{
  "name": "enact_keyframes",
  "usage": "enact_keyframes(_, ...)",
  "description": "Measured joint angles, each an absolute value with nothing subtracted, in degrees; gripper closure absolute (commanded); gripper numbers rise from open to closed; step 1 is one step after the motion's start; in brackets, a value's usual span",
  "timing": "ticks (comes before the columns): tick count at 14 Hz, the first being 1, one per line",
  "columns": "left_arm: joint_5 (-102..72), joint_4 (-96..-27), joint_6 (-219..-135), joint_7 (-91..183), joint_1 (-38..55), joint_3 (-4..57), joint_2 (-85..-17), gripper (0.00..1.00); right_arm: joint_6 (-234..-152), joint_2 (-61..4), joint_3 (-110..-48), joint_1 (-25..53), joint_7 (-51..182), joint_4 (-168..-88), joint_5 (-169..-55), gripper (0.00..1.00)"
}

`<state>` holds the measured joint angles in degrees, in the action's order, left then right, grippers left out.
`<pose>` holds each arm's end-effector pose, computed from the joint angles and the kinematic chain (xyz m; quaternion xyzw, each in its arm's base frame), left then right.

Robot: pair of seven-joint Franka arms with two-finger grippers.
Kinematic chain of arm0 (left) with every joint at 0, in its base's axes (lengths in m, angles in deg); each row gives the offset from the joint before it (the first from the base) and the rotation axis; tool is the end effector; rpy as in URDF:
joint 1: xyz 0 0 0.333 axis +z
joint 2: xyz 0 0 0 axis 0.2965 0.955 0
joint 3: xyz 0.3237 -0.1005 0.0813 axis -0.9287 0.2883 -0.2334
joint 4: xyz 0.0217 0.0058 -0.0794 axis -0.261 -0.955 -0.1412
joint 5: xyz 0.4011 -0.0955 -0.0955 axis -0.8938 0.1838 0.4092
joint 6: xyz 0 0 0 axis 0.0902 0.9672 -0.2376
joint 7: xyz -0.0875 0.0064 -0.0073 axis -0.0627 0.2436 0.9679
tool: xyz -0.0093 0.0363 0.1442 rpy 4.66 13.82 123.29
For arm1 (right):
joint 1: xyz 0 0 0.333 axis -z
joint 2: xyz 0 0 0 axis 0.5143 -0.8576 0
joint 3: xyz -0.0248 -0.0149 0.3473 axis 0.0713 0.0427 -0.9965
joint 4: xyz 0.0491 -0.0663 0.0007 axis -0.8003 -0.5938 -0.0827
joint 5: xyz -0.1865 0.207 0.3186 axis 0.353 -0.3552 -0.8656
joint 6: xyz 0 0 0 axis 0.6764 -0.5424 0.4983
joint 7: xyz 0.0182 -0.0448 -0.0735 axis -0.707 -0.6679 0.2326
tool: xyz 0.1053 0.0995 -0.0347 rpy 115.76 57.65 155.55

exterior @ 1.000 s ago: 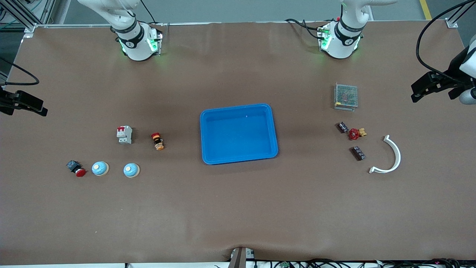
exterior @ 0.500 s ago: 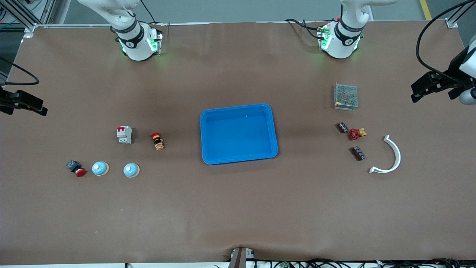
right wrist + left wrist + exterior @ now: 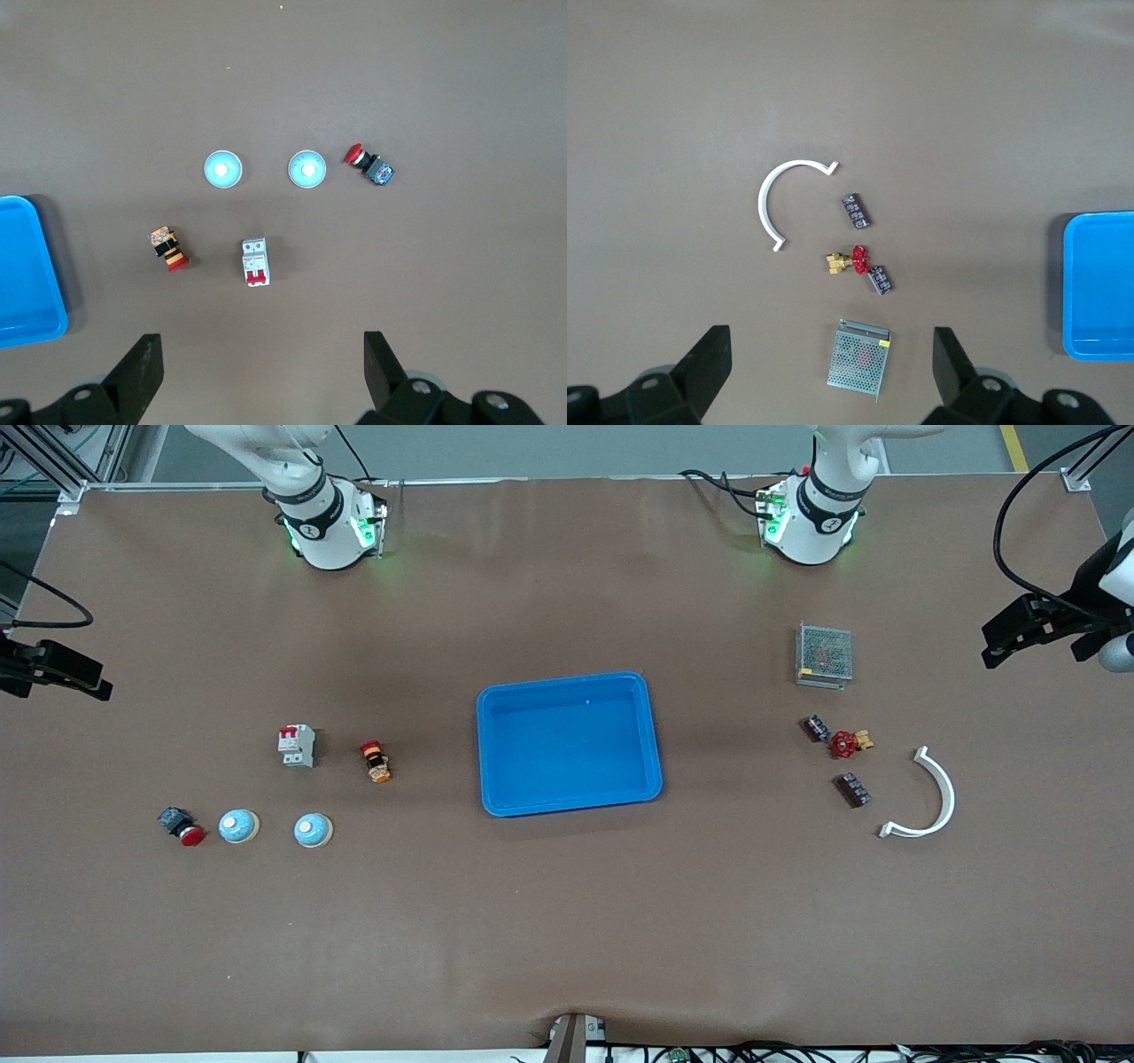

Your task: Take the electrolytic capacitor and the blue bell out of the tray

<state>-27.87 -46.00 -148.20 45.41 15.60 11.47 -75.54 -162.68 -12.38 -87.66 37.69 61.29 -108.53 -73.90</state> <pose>0.5892 -0.0385 0.6545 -0.9989 -0.0226 -0.0293 0.0304 0.6196 -0.0429 0.6206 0.9996 -0.0244 -0.0166 0.0044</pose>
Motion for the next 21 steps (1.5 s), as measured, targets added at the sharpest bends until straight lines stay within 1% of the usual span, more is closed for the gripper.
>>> enact_keyframes(5, -27.87, -46.02, -147.99, 45.41, 15.52, 11.51, -75.53, 0.0, -162.68, -12.38, -87.71, 37.68, 61.29, -108.53, -73.93, 0.0)
enact_keyframes(9, -27.87, -46.33, -145.71, 45.41, 15.25, 11.64, -75.54, 0.0, -162.68, -12.38, -87.76, 37.67, 61.29, -108.53, -73.94, 0.0)
enact_keyframes(14, -27.87, -47.58, -145.43, 45.41, 15.16, 12.82, -75.71, 0.0, -162.71, -12.39, -87.79, 37.62, 61.29, -108.53, -73.94, 0.0)
enact_keyframes(21, -27.87, -50.71, -144.57, 45.41, 15.12, 13.25, -78.64, 0.0, -162.87, -12.39, -88.25, 36.64, 61.22, -108.53, -74.6, 0.0)
